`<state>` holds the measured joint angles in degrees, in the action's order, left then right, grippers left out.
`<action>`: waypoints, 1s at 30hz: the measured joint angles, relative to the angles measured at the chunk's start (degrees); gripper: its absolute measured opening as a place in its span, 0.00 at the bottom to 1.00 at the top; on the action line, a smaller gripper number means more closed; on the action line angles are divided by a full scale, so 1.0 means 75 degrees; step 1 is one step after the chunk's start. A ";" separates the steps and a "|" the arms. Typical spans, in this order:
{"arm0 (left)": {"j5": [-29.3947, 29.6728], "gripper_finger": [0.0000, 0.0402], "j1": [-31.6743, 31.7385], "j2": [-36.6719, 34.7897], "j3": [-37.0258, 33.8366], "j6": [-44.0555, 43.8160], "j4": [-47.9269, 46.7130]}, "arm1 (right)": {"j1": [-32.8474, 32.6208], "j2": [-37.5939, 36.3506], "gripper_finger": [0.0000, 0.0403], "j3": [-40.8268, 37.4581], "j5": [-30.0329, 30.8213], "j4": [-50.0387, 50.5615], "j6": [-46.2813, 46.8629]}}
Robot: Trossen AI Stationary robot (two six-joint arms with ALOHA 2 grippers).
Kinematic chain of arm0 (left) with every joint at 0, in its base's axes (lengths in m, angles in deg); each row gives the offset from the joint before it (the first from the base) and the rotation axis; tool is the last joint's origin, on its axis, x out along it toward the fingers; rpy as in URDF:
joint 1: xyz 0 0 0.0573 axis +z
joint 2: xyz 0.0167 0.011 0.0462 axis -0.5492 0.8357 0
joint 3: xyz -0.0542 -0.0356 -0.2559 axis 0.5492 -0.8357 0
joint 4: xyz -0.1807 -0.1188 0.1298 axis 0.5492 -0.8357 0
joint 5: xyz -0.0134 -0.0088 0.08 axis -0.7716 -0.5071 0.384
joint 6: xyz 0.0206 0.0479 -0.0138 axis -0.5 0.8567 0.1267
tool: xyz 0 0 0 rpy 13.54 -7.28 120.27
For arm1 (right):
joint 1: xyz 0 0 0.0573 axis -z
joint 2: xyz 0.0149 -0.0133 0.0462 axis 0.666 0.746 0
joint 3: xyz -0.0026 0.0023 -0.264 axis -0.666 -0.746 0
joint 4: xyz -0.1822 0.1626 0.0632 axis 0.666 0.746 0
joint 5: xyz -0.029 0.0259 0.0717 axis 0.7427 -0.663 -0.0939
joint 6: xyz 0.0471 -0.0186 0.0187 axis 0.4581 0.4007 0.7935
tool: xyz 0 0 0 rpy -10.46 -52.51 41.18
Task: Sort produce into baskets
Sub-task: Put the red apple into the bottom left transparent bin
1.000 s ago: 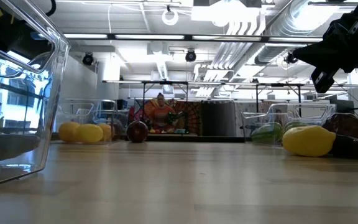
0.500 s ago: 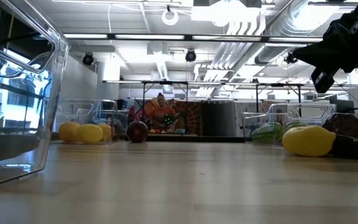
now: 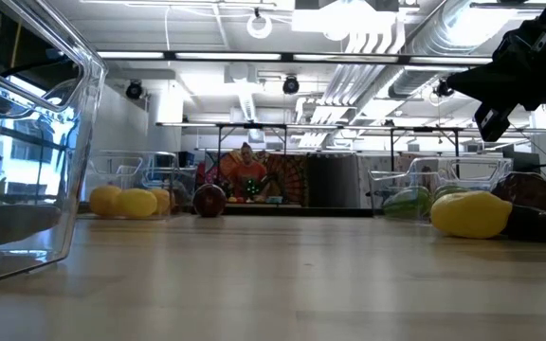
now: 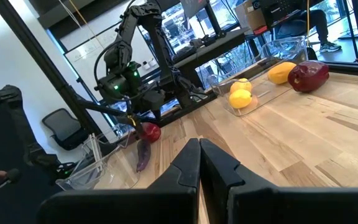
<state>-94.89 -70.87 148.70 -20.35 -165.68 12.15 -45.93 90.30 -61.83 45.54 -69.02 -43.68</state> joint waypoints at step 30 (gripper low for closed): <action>-0.0226 0.58 0.0105 0.0001 0.0409 0.1029 -0.0858 | 0.0001 0.0000 0.00 -0.0002 -0.0002 -0.0002 0.0000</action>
<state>-96.58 -70.09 148.71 -17.28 -157.96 5.72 -45.92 90.30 -61.85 45.52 -69.04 -43.68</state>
